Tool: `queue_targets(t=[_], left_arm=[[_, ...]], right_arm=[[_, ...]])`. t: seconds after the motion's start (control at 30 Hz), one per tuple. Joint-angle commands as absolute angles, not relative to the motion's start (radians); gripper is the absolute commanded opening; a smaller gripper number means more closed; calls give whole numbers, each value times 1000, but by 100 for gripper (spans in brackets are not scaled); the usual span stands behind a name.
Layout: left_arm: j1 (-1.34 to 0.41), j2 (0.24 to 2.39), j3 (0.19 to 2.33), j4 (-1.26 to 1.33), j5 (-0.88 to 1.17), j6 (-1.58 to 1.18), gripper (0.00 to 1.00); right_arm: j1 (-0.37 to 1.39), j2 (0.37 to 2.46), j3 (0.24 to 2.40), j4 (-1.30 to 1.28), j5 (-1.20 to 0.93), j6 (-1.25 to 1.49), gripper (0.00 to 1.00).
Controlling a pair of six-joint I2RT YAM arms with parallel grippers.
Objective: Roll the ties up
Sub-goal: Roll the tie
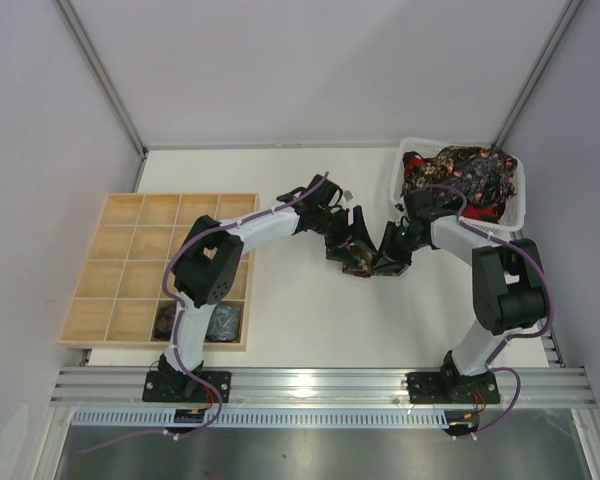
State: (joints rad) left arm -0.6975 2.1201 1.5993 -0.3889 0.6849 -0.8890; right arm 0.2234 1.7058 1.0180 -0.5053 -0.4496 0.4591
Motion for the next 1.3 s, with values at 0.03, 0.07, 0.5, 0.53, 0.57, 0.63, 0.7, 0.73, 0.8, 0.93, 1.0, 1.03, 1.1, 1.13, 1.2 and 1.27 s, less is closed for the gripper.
queue_targets(t=[0.03, 0.07, 0.5, 0.53, 0.57, 0.63, 0.7, 0.73, 0.8, 0.93, 1.0, 1.03, 1.1, 1.13, 1.2, 1.27], left_arm=[[-706, 2068, 1614, -422, 649, -858, 77], [-706, 2068, 1614, -422, 650, -856, 77], [-696, 2033, 1611, -433, 649, -844, 80], [-696, 2033, 1606, -433, 649, -844, 80], [-693, 2037, 1603, -431, 655, -844, 80], [-693, 2042, 1603, -431, 655, -844, 80], [-693, 2045, 1598, -422, 655, -848, 80], [-693, 2043, 1595, -419, 657, -851, 80], [-693, 2045, 1595, -416, 657, -851, 80], [-695, 2054, 1586, -410, 664, -850, 79], [-695, 2056, 1579, -403, 670, -853, 79], [-695, 2052, 1574, -399, 673, -854, 79], [-693, 2046, 1557, -380, 673, -865, 79], [-695, 2045, 1554, -376, 676, -867, 79], [-695, 2045, 1552, -371, 676, -867, 79], [-695, 2049, 1552, -367, 680, -868, 79]], right_arm=[[207, 1629, 1074, -526, -419, 468, 20], [204, 1623, 1075, -529, -408, 471, 21], [207, 1578, 996, -410, -215, 535, 12], [210, 1578, 986, -397, -201, 541, 11], [215, 1580, 973, -387, -184, 554, 11], [229, 1591, 963, -365, -138, 561, 11], [241, 1600, 960, -353, -92, 565, 11], [247, 1612, 962, -353, -84, 568, 11], [247, 1627, 960, -344, -83, 575, 11], [256, 1670, 950, -360, -90, 587, 11], [261, 1663, 928, -350, -109, 606, 11], [265, 1655, 899, -342, -115, 621, 11], [271, 1647, 874, -328, -132, 633, 12], [273, 1652, 864, -330, -138, 643, 11], [279, 1661, 854, -334, -169, 652, 11], [285, 1661, 835, -331, -196, 672, 11]])
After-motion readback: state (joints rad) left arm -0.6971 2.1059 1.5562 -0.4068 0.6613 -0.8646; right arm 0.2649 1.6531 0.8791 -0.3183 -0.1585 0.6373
